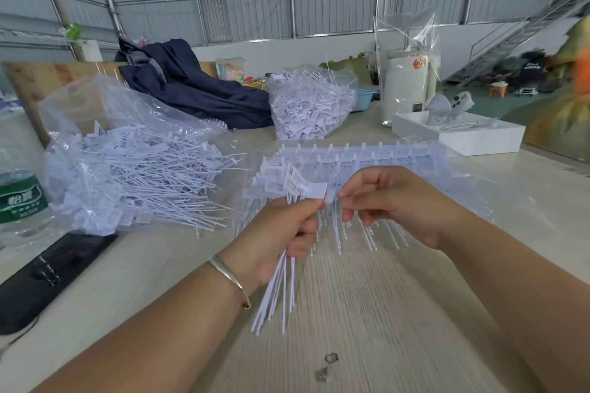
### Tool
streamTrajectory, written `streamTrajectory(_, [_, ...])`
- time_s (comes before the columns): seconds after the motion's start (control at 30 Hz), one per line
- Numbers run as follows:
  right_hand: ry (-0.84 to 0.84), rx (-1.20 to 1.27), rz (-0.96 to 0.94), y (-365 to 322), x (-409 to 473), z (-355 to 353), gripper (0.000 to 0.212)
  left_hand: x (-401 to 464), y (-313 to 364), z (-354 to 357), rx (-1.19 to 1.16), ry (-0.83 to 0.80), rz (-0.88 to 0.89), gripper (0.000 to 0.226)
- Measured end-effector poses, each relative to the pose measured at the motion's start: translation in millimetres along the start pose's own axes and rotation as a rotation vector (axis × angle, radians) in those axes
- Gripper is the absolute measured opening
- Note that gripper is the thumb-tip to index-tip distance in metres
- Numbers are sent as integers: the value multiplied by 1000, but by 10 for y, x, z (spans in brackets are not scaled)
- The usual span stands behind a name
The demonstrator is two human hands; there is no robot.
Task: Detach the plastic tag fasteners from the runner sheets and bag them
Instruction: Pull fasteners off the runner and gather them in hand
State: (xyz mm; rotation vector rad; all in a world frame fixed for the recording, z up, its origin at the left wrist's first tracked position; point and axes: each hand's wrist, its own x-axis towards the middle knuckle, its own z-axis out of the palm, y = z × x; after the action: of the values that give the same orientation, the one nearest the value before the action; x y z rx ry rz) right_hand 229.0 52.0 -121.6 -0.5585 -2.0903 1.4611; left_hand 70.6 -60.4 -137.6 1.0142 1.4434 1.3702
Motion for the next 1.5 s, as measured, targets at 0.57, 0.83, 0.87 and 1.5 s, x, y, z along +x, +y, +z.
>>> streamTrajectory(0.57, [-555, 216, 93, -37, -55, 486, 25, 35, 68, 16, -388, 400, 295, 35])
streamTrajectory(0.83, [-482, 105, 77, -118, -54, 697, 7, 78, -2, -17, -99, 698, 428, 29])
streamTrajectory(0.87, [-457, 75, 68, -129, -57, 722, 6, 80, 4, -31, -92, 702, 435, 30])
streamTrajectory(1.5, [180, -493, -210, -377, 388, 907, 45, 90, 116, -278, -369, 617, 476, 25])
